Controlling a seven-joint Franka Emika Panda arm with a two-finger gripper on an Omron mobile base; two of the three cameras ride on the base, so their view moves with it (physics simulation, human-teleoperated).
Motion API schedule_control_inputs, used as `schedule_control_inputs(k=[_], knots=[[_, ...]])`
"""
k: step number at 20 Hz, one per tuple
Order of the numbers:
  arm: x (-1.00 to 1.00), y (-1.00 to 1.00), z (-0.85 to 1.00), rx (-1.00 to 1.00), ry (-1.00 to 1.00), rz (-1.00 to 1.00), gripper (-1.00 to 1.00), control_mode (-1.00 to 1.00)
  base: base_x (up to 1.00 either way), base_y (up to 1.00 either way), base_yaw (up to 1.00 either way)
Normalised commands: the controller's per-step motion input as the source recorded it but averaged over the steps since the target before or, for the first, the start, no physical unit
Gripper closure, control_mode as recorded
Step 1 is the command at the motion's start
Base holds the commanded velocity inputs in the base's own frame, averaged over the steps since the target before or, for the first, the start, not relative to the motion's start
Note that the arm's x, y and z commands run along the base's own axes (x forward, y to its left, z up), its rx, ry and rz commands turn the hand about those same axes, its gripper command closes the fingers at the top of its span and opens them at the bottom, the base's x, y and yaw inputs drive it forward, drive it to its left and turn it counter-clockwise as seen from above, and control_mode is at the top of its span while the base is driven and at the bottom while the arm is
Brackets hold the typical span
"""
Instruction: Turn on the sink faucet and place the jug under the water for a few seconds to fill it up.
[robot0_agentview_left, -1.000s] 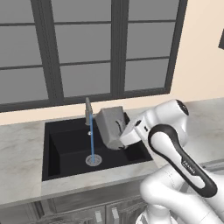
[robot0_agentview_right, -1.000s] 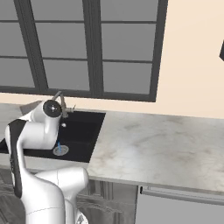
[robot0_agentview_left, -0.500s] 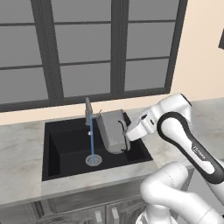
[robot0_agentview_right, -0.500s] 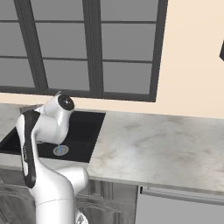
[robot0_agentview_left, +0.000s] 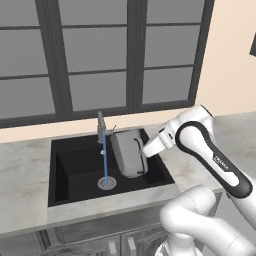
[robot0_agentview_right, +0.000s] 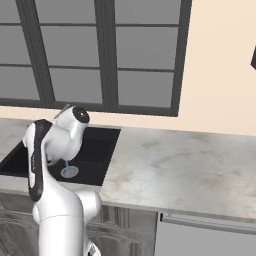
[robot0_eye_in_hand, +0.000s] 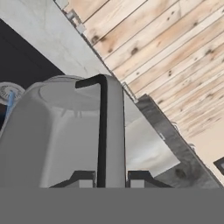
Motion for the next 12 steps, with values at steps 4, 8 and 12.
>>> schedule_control_inputs(k=[4, 8, 12], knots=[[0.50, -0.10, -0.19, 0.00, 0.00, 0.10, 1.00, -1.00, 0.00, 0.00, 0.00], [0.55, -0.02, -0.14, 0.00, 0.00, 0.13, 1.00, -1.00, 0.00, 0.00, 0.00], [0.46, 0.00, -0.19, -0.01, 0.00, 0.15, 1.00, -1.00, 0.00, 0.00, 0.00]])
